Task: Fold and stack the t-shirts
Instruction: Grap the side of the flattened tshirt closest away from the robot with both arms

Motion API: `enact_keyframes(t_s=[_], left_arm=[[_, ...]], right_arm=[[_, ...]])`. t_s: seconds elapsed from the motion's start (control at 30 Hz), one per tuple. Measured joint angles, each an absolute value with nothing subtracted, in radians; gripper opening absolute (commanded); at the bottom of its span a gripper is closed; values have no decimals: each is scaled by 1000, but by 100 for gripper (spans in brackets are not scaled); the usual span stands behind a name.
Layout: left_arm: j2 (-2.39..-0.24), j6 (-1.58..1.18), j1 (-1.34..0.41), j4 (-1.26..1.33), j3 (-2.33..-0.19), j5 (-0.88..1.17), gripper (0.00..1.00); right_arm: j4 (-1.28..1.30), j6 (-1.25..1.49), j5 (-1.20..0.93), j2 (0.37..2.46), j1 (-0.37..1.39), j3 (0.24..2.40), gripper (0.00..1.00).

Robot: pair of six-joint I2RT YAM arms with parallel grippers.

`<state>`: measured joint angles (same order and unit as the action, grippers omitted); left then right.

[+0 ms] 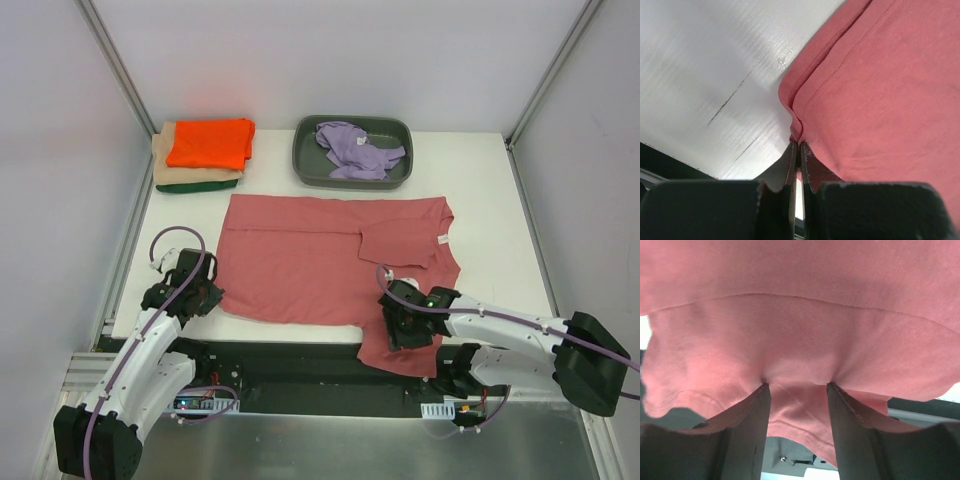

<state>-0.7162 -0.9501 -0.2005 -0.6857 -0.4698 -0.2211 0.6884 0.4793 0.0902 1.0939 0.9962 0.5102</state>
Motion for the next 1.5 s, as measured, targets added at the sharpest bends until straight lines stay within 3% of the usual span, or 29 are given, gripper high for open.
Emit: enact_keyframes(t_s=[0.2, 0.57, 1.03, 1.5], left_arm=[[-716, -950, -200, -685, -470, -221, 0], [-716, -950, -200, -685, -470, -221, 0], [-709, -949, -200, -685, -470, -221, 0], [-754, -931, -200, -641, -550, -223, 0]], right_arm=[[661, 598, 111, 1156, 1008, 472, 39], [727, 687, 210, 1053, 1015, 472, 0], [771, 576, 371, 938, 997, 570, 0], [802, 417, 400, 939, 843, 664, 0]])
